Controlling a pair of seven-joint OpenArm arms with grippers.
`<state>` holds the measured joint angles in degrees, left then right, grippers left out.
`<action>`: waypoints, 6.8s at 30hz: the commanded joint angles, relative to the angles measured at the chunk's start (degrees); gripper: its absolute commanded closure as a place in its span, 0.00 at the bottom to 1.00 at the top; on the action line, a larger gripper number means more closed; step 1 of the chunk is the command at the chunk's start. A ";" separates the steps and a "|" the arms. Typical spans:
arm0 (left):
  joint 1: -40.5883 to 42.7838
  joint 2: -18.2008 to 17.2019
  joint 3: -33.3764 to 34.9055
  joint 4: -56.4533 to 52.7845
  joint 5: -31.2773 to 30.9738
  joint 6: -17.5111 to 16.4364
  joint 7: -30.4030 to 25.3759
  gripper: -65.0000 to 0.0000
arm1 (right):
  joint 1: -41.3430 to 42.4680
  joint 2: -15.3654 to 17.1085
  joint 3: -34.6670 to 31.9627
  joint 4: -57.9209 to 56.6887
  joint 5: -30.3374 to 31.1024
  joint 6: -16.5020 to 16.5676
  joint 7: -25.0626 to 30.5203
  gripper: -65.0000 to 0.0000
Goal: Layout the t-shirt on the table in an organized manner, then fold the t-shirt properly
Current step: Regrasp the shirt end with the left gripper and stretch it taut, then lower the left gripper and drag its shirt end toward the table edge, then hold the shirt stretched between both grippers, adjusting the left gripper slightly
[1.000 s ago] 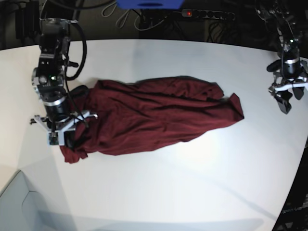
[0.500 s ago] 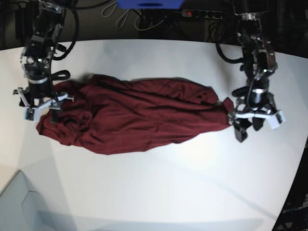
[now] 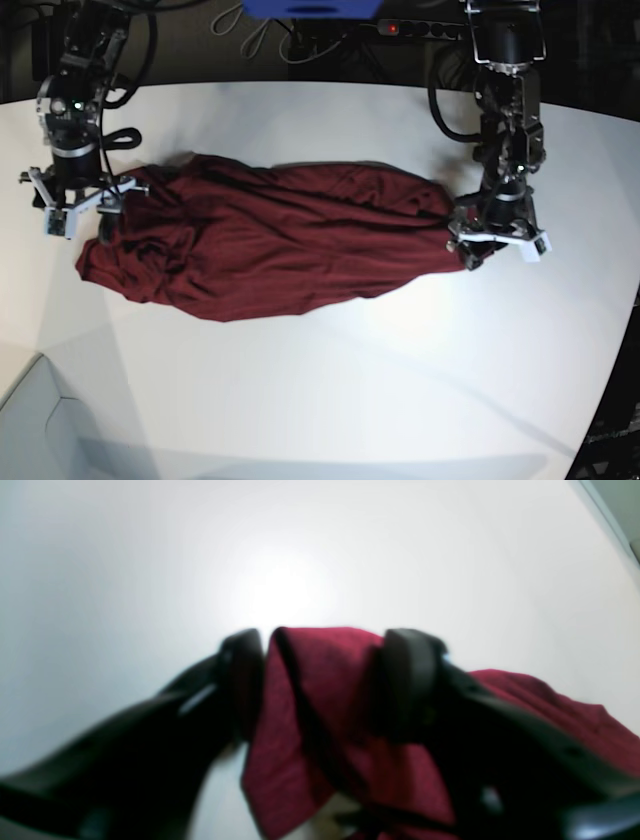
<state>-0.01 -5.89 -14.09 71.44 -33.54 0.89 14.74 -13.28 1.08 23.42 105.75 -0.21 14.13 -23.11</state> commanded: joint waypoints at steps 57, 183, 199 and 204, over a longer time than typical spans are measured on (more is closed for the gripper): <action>32.41 -4.09 -16.46 34.98 -0.26 -0.84 7.98 0.99 | 2.68 0.10 -0.17 -3.12 0.16 -0.11 1.53 0.45; -14.89 -7.08 -4.24 -3.53 -0.17 -0.23 15.19 0.72 | 4.62 0.19 -5.79 -5.14 0.08 -0.11 1.44 0.45; -15.33 -7.08 -4.15 -8.10 -0.17 -0.14 14.40 0.72 | 4.62 0.37 -5.79 -5.14 0.08 -0.11 1.44 0.45; -15.51 -7.08 -4.15 -8.10 -0.17 -0.14 14.40 0.87 | 4.62 0.37 -5.79 -5.14 0.08 -0.11 1.44 0.45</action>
<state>-13.98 -12.25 -18.17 62.24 -33.30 1.06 30.13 -9.26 0.97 17.54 99.63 -0.45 14.13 -23.27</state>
